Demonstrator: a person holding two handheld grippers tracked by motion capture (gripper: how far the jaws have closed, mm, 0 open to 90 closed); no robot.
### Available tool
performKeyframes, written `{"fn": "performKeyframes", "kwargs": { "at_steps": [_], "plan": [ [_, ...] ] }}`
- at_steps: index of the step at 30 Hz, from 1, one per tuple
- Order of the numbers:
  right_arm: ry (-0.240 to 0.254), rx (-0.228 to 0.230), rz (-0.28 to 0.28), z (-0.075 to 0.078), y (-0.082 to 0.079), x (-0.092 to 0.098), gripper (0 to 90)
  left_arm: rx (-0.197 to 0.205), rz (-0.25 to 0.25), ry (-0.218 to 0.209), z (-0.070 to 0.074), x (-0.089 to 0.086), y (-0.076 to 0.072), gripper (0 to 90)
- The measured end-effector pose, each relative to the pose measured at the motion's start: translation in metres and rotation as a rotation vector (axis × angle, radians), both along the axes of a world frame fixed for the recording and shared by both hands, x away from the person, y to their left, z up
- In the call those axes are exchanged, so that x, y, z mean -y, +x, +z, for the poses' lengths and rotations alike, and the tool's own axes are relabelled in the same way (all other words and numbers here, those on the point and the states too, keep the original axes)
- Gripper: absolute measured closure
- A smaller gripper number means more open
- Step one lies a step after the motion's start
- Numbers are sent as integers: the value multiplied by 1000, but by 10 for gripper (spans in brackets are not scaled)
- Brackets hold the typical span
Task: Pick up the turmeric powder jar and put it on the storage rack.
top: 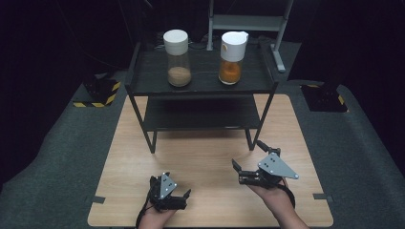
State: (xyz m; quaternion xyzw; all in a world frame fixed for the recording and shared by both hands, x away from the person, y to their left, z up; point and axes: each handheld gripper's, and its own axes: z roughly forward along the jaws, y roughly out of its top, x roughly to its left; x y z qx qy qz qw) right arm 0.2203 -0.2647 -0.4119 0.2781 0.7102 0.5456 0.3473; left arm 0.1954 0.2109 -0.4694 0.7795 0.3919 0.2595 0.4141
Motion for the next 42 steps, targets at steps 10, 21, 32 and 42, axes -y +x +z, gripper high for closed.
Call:
{"fn": "performKeyframes", "kwargs": {
  "at_steps": [10,21,32,42],
  "plan": [
    [-46,-66,-18,-30,-7,7,0,3,-1,4,0,1,-1,10],
    [-118,-130,-61,-56,-9,12,0,5,-1,8,0,1,-1,10],
    [-174,-173,-110,-70,-11,18,1,10,2,7,-1,2,-2,10],
    [-201,-177,-128,-69,-13,19,0,12,11,13,0,3,-3,10]
  ]
}}
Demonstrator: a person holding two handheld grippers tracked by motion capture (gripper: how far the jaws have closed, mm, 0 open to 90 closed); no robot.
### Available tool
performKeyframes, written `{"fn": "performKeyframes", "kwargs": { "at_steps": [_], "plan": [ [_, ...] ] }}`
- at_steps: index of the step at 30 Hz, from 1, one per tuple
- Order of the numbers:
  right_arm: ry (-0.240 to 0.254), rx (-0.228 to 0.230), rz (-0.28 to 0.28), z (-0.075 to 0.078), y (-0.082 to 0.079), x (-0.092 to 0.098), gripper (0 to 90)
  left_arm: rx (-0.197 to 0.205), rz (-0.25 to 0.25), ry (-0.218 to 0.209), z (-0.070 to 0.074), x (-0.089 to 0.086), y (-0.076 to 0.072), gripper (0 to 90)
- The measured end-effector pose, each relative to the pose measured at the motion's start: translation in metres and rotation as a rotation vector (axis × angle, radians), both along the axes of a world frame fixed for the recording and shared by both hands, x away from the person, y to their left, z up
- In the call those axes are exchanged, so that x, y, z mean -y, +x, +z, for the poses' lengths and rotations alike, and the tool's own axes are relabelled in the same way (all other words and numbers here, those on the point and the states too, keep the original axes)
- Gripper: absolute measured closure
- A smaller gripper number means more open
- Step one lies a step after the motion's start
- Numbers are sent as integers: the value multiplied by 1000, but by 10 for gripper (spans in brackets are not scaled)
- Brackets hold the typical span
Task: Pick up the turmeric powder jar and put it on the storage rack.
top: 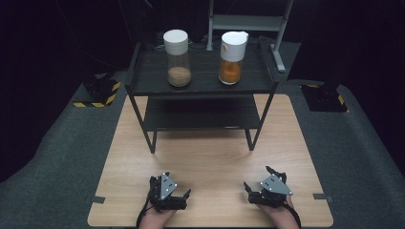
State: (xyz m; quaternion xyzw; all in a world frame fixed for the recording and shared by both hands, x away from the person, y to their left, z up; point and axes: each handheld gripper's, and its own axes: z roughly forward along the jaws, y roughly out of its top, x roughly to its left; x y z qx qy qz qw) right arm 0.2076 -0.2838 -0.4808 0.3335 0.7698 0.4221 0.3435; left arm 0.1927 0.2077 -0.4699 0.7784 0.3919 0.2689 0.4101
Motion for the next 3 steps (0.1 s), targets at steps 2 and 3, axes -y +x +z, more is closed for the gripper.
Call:
{"fn": "performKeyframes", "kwargs": {
  "at_steps": [2,3],
  "plan": [
    [-3,-2,-1,0,0,-1,0,1,1,1,0,0,0,10],
    [-5,2,-1,0,-1,-1,0,1,1,0,0,0,0,10]
  ]
}}
